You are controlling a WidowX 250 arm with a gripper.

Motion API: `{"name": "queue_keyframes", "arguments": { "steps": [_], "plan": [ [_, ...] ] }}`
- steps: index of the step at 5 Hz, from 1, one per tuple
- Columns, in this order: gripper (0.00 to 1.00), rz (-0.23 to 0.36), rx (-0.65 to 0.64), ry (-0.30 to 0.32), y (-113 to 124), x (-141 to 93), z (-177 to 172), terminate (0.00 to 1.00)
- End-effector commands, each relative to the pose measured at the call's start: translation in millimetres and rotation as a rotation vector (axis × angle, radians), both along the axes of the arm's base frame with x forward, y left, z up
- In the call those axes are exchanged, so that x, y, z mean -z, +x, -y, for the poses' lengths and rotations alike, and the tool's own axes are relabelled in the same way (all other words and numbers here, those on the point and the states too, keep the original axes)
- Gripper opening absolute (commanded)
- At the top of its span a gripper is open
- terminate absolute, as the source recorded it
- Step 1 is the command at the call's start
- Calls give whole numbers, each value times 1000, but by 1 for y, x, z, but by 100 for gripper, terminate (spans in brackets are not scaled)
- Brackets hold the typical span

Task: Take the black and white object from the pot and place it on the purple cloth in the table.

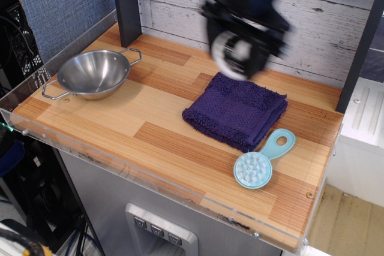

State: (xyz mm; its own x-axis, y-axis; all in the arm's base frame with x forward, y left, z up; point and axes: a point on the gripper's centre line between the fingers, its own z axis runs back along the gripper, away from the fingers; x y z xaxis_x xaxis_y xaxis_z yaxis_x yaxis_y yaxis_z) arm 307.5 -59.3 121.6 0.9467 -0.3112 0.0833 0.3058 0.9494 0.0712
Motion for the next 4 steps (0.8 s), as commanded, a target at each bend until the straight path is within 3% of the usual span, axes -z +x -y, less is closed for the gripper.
{"name": "queue_keyframes", "arguments": {
  "steps": [1, 4],
  "plan": [
    [0, -35, -84, -55, 11, 31, 11, 0],
    [0, -31, -175, 31, 33, 46, -31, 0]
  ]
}}
